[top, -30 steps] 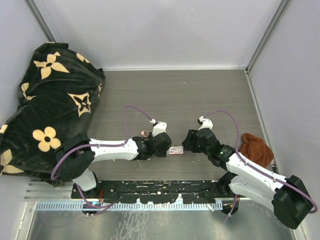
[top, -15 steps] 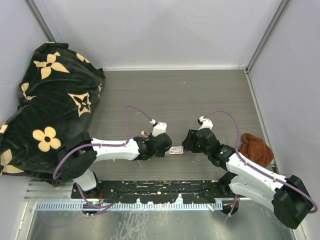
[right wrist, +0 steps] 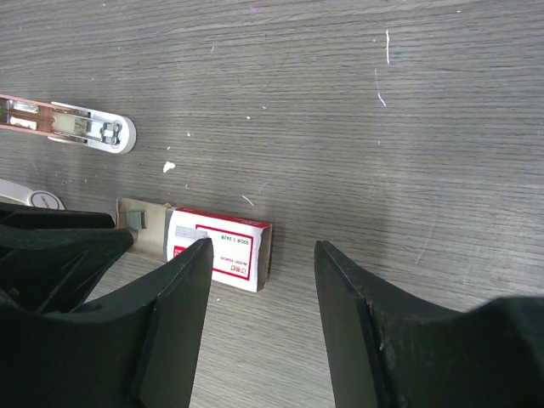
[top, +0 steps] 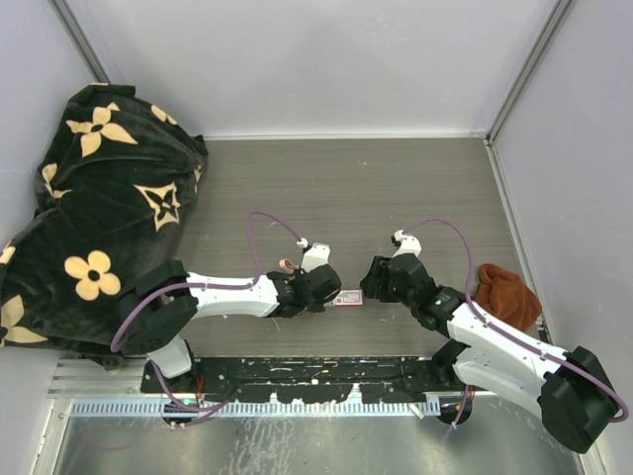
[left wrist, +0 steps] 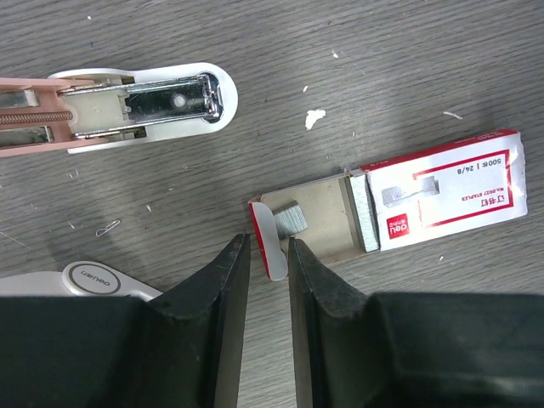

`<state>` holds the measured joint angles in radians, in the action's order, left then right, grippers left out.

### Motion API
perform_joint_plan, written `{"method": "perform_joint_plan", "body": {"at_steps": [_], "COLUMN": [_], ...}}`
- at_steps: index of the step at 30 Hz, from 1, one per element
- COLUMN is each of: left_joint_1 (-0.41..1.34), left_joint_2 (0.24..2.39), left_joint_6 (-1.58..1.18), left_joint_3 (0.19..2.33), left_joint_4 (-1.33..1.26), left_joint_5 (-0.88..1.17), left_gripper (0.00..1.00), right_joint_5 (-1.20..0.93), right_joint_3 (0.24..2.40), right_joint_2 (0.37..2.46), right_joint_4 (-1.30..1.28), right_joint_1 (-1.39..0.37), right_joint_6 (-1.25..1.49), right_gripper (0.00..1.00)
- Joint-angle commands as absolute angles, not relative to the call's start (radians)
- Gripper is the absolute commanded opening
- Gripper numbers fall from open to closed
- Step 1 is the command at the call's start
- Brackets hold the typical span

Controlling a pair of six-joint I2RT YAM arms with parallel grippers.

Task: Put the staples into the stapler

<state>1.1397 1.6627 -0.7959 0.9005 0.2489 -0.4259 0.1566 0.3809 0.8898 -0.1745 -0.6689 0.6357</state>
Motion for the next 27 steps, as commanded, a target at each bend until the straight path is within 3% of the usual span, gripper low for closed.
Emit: {"method": "perform_joint_plan", "body": {"at_steps": [1, 13, 20, 27], "left_joint_1": [1.146, 1.143, 1.067, 0.996], "left_joint_2": [1.634, 1.574, 1.538, 1.566], "left_joint_6": [-0.804, -0.781, -0.673, -0.61], "left_joint_3": [0.915, 0.858, 0.799, 0.758], "left_joint_4": [0.231, 0.165, 0.037, -0.073], "left_joint_5": [-0.434, -0.386, -0.156, 0.111], "left_gripper": [0.25, 0.01, 0.0, 0.0], "right_joint_5": [0.174, 0.112, -0.112, -0.108], "right_joint_3": [0.385, 0.395, 0.402, 0.406], "right_joint_2": [0.882, 0.884, 0.917, 0.977], "right_joint_4": [-0.143, -0.136, -0.052, 0.032], "right_joint_1": [-0.664, -0.664, -0.67, -0.796], "right_joint_6": [0.647, 0.588, 0.464, 0.394], "right_gripper": [0.57, 0.57, 0.51, 0.46]}}
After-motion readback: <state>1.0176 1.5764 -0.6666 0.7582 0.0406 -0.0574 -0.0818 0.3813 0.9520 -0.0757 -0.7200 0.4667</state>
